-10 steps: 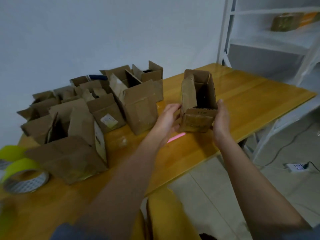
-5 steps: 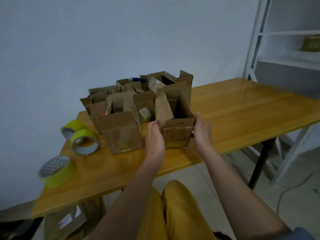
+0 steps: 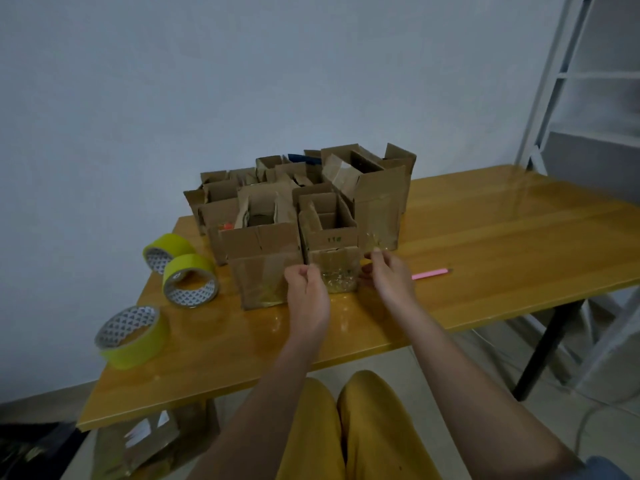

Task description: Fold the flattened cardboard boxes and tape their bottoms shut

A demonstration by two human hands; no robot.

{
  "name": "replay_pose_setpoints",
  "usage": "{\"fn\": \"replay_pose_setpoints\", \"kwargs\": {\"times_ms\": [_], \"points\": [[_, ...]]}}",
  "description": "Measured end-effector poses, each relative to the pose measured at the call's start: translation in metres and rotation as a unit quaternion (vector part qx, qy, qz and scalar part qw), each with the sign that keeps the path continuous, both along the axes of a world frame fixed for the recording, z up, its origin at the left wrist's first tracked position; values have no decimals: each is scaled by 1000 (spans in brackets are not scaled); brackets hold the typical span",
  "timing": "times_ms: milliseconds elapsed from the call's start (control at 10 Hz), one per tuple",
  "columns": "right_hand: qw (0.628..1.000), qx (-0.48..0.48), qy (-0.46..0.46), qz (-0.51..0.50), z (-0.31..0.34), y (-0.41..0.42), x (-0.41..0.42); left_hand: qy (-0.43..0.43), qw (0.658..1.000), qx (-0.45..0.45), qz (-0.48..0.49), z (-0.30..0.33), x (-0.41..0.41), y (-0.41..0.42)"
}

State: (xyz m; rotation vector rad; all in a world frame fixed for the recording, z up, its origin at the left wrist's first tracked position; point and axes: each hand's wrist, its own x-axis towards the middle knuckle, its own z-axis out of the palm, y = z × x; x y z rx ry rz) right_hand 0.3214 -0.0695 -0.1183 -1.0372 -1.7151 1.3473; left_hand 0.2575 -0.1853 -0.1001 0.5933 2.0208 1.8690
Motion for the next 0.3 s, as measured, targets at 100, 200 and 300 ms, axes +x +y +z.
{"fn": "replay_pose_setpoints", "kwargs": {"times_ms": [100,200,300], "points": [[1000,10,-6,18,-1,5,-6,2,1000,-14,-27,-1,-1,3],[999,44,-23,18,1,0,-3,2,999,-28,-46,-5,1,0],[993,108,14,-37,12,-2,4,30,999,-9,-22,-2,-2,-7]]}}
